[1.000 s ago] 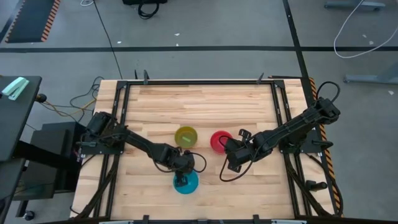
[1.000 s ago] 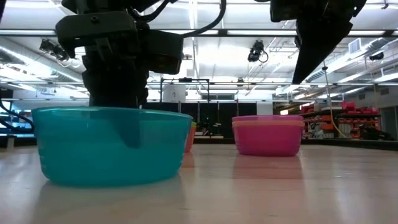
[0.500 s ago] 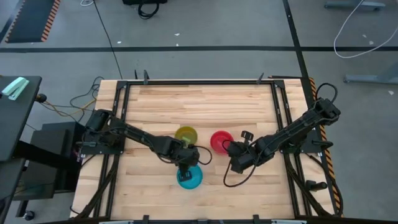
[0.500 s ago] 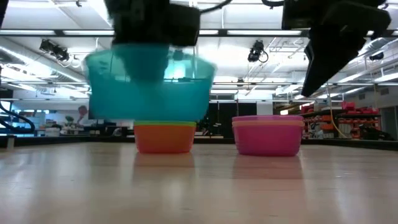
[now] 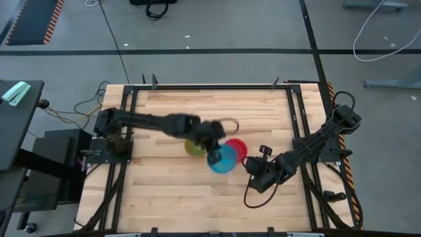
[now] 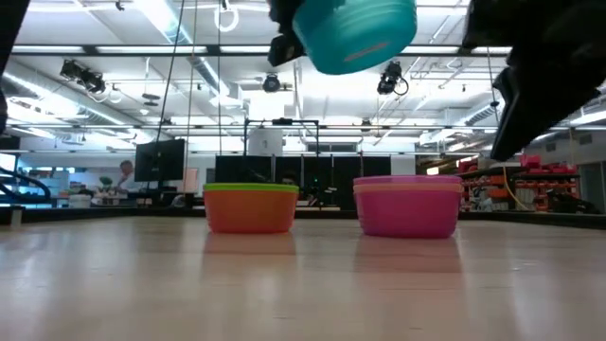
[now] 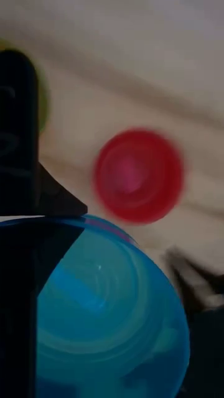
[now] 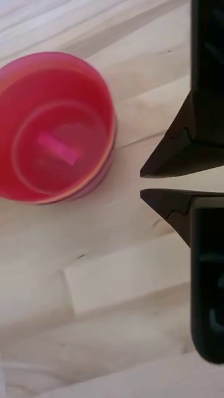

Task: Nest bowls inside each other
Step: Stack the blue bowl on the pink bowl

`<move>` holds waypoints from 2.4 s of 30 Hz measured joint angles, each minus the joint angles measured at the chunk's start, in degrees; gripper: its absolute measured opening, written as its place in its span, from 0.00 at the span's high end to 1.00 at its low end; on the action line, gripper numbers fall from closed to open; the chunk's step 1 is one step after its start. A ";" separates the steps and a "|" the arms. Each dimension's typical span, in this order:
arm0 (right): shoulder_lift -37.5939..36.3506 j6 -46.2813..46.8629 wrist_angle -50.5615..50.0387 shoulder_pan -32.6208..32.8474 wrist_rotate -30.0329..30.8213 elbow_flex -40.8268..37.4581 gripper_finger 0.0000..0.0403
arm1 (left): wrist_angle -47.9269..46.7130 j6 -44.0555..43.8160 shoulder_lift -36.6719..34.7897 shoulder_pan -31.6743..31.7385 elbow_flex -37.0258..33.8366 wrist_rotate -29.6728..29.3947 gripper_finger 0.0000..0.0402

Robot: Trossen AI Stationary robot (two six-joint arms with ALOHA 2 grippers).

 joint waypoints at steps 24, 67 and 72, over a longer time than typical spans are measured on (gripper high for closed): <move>0.00 -4.95 24.63 -11.48 3.48 -17.46 0.99 | 1.53 4.37 5.57 11.24 1.93 10.76 0.98; -29.56 -15.19 17.84 -15.94 2.64 -16.98 1.00 | -2.03 5.64 15.00 12.75 1.87 8.57 0.96; -28.18 -15.16 17.33 -15.94 2.64 -17.00 1.00 | -0.97 5.93 16.44 12.75 1.84 6.21 0.98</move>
